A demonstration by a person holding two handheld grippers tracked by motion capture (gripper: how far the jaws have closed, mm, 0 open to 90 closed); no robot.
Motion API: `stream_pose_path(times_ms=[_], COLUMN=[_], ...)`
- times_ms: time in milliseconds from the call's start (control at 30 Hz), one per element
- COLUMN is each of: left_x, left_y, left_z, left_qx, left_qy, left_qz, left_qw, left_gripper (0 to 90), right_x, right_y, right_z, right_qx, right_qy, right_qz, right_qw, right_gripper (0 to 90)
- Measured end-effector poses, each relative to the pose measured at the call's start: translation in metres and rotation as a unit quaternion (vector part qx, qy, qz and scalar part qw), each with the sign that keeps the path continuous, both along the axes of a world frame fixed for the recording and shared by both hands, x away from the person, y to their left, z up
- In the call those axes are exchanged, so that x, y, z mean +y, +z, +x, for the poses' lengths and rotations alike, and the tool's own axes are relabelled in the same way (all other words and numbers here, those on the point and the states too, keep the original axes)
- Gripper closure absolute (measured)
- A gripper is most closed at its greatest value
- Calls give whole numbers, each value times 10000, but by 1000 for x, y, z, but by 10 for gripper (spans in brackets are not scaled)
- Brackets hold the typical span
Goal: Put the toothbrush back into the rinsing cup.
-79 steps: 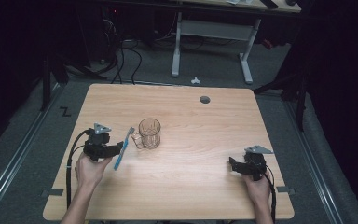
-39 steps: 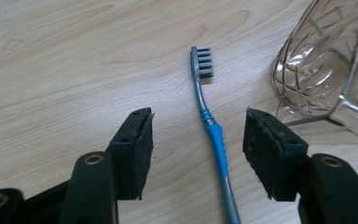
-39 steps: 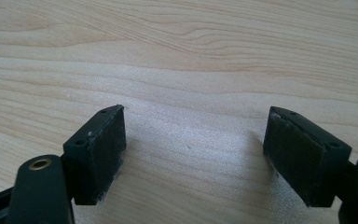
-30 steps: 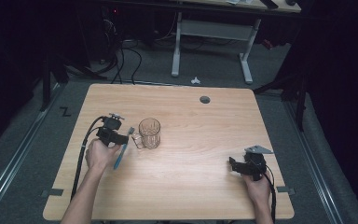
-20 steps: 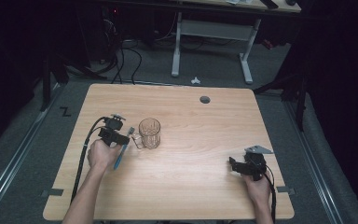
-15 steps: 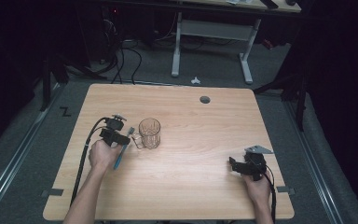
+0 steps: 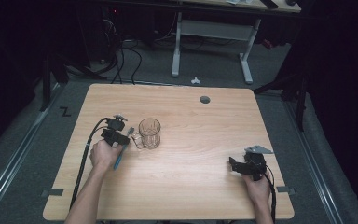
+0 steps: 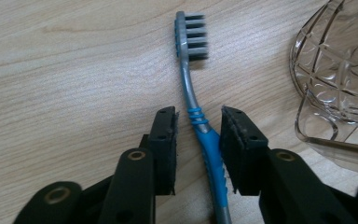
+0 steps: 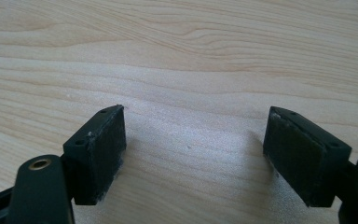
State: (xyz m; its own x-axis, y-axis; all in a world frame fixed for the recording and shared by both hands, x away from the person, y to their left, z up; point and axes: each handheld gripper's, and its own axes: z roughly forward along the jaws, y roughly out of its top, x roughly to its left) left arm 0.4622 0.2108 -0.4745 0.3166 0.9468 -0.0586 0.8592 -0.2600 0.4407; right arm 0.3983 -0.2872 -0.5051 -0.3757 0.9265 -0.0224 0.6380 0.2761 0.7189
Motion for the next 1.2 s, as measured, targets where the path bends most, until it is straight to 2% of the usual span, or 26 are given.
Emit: stream_pose_path(times_ms=[100,467,800,1200], left_x=[-1,0,1,9], left_y=[-1,-1,0,16], left_z=[0,0,0,-8], left_qx=[1,3,-2,-247], left_qy=[-23,23,34,75], left_qz=[60,76,86,8], left_qw=[10000,10000,10000,9997], left_gripper=[712,786,795,796], right_x=[0,0,0,0], right_y=[0,0,0,0], right_z=[0,0,0,0], right_qx=[1,0,-2,0], right_qy=[0,0,3,1], right_qz=[1,0,-3,0], right_qw=[10000,10000,10000,10000], right_gripper=[213,213,213,213])
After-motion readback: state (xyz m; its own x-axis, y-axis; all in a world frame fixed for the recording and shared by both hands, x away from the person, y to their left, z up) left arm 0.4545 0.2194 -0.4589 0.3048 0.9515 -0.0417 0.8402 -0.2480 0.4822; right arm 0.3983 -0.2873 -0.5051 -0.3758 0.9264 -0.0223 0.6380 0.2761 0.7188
